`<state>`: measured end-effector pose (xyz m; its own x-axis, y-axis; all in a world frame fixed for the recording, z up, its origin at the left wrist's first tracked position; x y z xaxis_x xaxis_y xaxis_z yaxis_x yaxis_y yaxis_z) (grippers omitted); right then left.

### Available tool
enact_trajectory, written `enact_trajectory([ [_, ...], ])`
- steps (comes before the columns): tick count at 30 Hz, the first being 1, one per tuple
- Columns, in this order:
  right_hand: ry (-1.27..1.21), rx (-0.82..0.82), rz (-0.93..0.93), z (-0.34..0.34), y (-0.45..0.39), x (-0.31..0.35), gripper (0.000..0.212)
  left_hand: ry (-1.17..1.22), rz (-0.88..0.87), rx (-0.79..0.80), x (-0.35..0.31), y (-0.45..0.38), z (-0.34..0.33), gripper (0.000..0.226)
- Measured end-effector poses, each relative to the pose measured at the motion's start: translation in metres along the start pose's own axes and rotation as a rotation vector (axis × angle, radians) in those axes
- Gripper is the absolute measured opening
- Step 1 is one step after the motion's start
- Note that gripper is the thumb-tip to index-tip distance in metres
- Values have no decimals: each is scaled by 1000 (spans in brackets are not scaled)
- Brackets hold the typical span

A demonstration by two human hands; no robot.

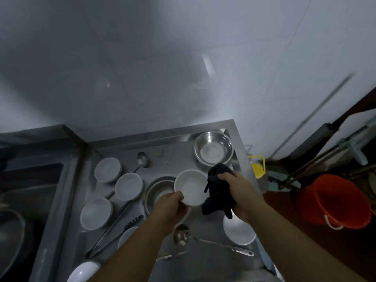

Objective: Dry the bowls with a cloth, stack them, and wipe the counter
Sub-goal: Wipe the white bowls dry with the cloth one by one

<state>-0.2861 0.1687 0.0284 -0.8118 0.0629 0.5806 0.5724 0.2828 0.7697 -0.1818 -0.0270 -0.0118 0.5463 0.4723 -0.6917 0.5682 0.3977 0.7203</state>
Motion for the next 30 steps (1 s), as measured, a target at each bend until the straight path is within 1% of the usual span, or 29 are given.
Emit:
enact_trajectory([
  [3,85,46,104,-42,29,2,17,80,-61,45,-24,30,28,19],
  [5,194,62,147,-73,50,2,13,142,-95,91,-37,48,48,18],
  [6,253,54,177,-90,62,2,15,179,-111,117,-44,57,59,17],
  [7,317,32,217,-105,72,2,22,217,-128,146,-51,65,69,18],
  [9,451,-25,320,-136,91,3,31,296,-167,221,-66,80,89,23],
  [11,518,-38,412,-165,111,0,26,333,-212,347,-82,96,105,28],
  [14,534,-20,462,-198,136,-8,20,296,-297,509,-102,117,128,42],
  [18,530,21,477,-226,167,-22,22,238,-389,601,-118,136,154,68],
  [20,538,58,513,-235,182,-27,27,230,-375,631,-120,141,163,71],
  [23,613,95,621,-245,203,-30,37,245,-358,652,-124,147,171,74],
  [26,789,34,761,-252,217,-33,47,267,-352,688,-126,157,168,80],
  [28,905,-17,875,-254,225,-33,53,351,-291,685,-124,160,166,84],
  [30,1063,-56,1007,-252,233,-30,59,406,-281,686,-125,163,164,79],
])
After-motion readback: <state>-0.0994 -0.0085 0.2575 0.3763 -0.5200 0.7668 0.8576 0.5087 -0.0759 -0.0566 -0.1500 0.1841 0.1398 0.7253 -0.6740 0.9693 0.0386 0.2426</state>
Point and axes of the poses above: each hand's wrist, its own y-axis away from the middle knuckle, its own z-axis out of the back of the hand, x = y × z, the point moved 4 cm from there along -y, towards the middle knuckle, and after that the axes turned 11 degrees about -z, right-handed, at the moved point
